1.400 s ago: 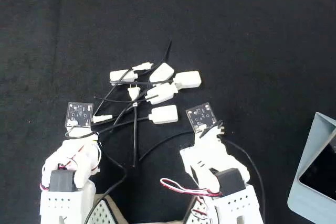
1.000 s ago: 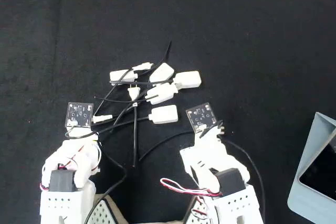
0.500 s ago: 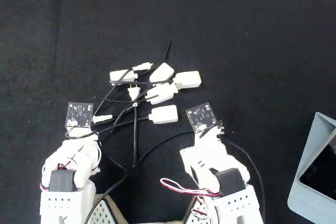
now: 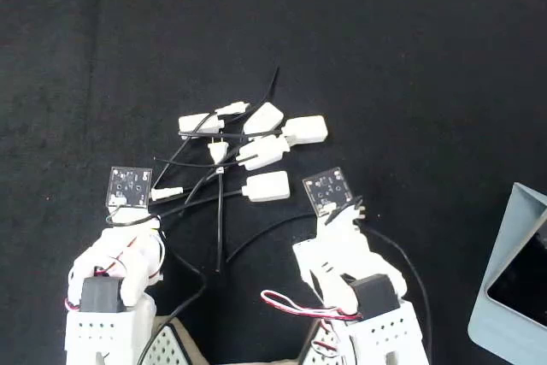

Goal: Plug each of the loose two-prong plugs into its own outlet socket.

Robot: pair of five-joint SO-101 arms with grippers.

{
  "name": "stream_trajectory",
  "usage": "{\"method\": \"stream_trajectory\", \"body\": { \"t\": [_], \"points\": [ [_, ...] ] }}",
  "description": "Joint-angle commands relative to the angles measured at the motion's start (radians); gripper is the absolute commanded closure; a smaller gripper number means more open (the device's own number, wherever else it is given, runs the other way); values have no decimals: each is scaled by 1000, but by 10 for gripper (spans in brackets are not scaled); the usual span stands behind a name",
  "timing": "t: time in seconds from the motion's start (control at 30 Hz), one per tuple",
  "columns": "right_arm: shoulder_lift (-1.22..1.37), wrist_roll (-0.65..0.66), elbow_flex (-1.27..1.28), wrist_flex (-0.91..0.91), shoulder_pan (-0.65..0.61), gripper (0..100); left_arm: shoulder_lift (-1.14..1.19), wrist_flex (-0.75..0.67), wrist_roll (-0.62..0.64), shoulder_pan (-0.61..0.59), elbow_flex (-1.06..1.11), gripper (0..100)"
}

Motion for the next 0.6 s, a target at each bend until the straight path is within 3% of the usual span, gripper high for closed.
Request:
{"method": "stream_trajectory", "body": {
  "t": [0.0,0.57],
  "points": [
    [-87,8,-7,3,12,985,-6,6,-8,4,18,970],
    [-87,6,-7,3,8,985,-6,6,-8,48,18,970]
  ]
}}
